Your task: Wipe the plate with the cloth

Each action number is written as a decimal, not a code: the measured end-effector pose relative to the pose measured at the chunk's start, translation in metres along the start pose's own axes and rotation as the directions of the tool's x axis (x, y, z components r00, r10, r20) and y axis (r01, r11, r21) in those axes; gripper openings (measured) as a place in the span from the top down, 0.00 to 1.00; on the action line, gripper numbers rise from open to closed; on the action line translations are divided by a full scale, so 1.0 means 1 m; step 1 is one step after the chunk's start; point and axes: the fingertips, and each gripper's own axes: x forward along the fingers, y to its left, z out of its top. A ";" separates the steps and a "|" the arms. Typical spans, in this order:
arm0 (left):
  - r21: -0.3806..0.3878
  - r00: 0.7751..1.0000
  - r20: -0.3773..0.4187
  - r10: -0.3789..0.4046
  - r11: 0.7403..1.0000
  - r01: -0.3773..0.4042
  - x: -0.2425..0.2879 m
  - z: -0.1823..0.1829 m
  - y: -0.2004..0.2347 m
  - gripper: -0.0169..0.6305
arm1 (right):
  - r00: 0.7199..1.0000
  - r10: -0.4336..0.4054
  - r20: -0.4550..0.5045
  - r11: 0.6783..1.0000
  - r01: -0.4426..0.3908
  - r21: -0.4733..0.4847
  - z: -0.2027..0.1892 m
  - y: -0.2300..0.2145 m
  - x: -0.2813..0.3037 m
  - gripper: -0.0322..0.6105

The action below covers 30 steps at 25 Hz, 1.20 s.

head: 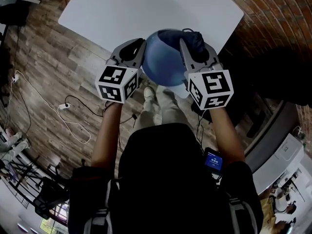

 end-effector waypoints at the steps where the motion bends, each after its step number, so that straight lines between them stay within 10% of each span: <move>1: 0.004 1.000 -0.009 0.003 1.000 -0.003 0.003 -0.005 0.001 0.94 | 1.000 0.002 -0.004 1.000 -0.002 0.000 -0.004 0.000 0.002 0.89; 30: 0.002 0.976 -0.217 -0.009 1.000 0.010 0.056 -0.092 0.039 0.94 | 0.996 0.006 -0.093 0.998 -0.001 0.057 -0.066 -0.013 0.037 0.89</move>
